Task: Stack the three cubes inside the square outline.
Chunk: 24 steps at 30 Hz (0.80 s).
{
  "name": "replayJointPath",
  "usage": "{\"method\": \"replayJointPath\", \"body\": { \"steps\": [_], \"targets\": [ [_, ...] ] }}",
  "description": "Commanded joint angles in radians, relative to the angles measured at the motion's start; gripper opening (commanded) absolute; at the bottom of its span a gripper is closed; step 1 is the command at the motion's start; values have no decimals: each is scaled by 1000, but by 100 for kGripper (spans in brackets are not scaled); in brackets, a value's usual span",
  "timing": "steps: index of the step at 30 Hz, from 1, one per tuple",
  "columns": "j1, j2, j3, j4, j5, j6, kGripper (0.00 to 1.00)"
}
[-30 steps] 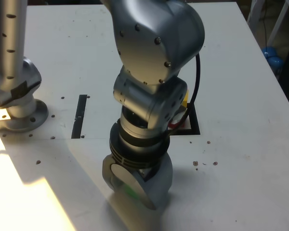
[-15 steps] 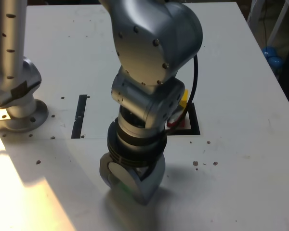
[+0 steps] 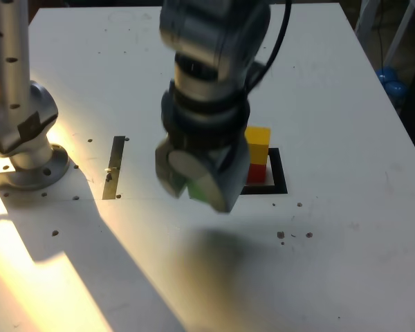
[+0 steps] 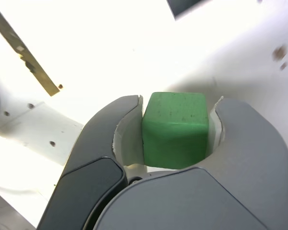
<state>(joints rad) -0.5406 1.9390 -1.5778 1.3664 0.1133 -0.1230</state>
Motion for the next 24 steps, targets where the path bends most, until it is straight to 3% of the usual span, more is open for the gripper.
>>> {"method": "replayJointPath", "body": {
  "steps": [1,11,24],
  "targets": [
    [35,-21,-33,34,6,11,30],
    [213,-42,-180,156,-3,71,30],
    [353,30,-246,158,-55,134,30]
  ]
}}
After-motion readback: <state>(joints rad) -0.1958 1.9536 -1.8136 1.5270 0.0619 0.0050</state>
